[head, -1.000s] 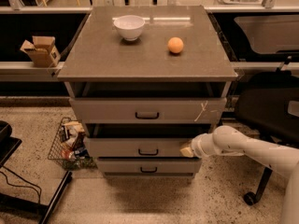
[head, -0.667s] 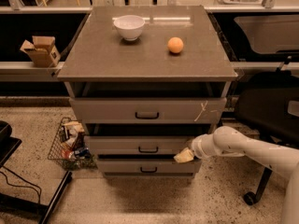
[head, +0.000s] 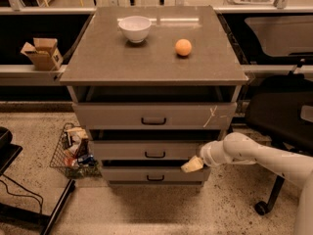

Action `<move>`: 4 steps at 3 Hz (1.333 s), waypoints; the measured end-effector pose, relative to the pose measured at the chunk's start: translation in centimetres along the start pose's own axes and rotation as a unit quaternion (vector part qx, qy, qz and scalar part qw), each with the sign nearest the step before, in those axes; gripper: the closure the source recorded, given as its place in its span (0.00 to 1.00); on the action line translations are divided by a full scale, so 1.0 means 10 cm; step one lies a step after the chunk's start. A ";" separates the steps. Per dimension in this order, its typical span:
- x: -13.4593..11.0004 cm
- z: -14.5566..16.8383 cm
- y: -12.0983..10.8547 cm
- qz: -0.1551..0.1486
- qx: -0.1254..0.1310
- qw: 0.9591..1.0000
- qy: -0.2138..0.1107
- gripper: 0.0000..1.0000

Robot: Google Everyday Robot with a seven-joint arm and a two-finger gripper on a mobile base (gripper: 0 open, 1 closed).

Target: Close middle drawer

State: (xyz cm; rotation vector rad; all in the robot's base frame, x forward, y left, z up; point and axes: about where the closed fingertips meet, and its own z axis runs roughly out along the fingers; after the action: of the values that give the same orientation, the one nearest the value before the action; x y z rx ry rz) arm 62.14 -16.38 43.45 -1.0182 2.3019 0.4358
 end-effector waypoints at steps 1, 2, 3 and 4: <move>0.00 0.00 0.00 0.000 0.000 1.000 0.000 0.41; -0.05 -0.01 0.09 -0.020 -0.028 0.999 0.004 0.72; -0.08 -0.27 0.30 -0.040 -0.040 0.998 0.035 0.96; -0.22 -0.62 0.48 -0.076 -0.006 0.995 0.072 1.00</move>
Offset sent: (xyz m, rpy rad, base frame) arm -0.0059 0.0142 0.0106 0.0357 0.0224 0.1237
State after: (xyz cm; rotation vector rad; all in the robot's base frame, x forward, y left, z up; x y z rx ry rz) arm 57.37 -15.10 49.98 -1.2565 2.3280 0.3243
